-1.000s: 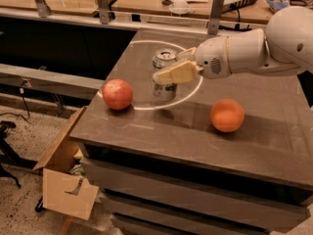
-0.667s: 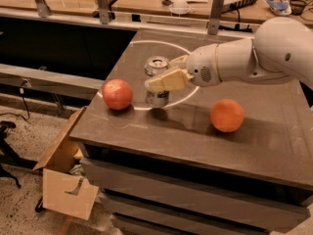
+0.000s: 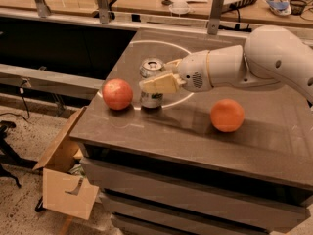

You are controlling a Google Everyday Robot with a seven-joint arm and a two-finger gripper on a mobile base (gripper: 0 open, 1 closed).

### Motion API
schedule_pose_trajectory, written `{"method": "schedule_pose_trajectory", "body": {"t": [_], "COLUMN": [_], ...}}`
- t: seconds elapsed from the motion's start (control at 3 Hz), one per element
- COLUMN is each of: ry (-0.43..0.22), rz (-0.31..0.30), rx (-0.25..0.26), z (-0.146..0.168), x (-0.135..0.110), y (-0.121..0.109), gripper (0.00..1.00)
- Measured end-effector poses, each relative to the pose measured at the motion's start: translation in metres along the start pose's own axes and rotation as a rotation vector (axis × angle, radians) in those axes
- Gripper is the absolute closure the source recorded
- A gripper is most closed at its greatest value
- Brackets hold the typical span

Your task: Move 7up can near apple

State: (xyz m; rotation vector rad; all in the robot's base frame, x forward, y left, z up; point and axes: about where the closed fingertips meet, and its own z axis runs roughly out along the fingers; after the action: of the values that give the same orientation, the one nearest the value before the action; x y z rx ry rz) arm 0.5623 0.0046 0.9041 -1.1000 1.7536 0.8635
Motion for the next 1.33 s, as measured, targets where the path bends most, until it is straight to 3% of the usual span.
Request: {"method": "schedule_pose_trajectory", "body": {"t": [0.33,0.67,1.0,1.33], "ry": [-0.013,-0.015,0.01,0.059], "rz": [-0.012,-0.014,-0.072,-0.128], "rx": [-0.012,-0.015,0.065,0.2], "z": [0.008,0.009,-0.029,-0.086], "x": [-0.001,-0.001,-0.015,-0.023], "y": [0.003,0.004,-0.027,-0.072], "gripper": [0.0,0.0,0.0,0.0]}}
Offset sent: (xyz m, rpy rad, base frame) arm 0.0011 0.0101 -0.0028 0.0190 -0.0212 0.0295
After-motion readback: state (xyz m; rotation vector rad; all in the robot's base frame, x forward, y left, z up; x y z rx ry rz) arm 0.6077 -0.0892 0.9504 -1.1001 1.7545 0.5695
